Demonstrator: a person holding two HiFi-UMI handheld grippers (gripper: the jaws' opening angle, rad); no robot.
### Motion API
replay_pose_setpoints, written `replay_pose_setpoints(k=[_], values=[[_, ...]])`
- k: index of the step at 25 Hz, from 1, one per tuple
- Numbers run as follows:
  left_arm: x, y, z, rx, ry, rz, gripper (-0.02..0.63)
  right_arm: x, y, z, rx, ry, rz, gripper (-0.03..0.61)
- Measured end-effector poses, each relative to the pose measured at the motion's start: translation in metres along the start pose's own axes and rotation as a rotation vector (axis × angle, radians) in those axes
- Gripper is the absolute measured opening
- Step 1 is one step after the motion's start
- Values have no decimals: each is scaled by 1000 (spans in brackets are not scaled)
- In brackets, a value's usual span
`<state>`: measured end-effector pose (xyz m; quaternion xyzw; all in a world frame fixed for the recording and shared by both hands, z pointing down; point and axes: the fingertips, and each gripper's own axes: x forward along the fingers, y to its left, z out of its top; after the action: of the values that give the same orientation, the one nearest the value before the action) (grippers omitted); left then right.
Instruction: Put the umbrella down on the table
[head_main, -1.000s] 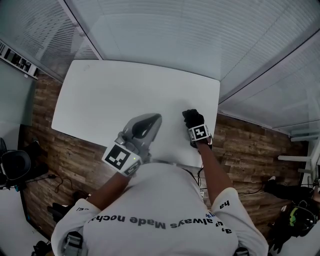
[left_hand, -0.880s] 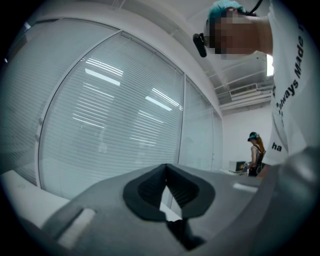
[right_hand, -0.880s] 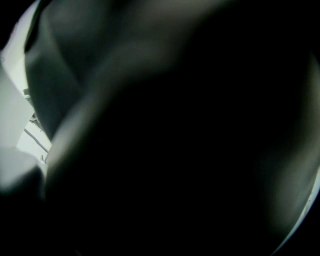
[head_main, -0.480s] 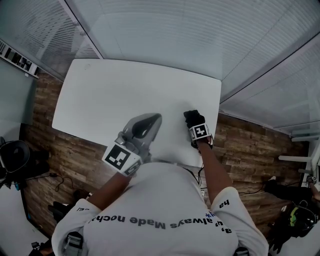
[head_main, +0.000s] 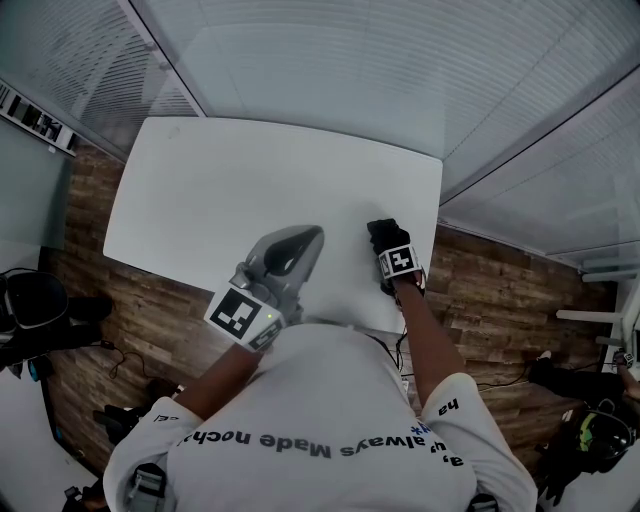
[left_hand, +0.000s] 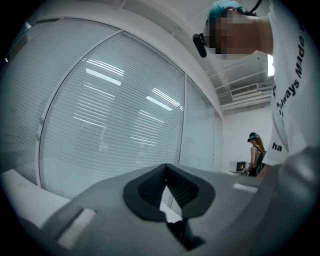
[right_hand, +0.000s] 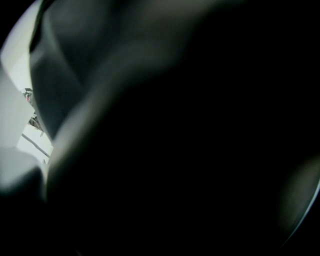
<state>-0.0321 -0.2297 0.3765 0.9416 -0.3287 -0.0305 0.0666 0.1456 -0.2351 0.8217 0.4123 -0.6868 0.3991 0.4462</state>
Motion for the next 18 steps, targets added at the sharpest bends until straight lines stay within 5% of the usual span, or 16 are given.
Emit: replay_pose_setpoints(k=[18], values=[[-1,-3,2,-1,-4,-17,3,-12,1,-8,22,-26,-5,276]])
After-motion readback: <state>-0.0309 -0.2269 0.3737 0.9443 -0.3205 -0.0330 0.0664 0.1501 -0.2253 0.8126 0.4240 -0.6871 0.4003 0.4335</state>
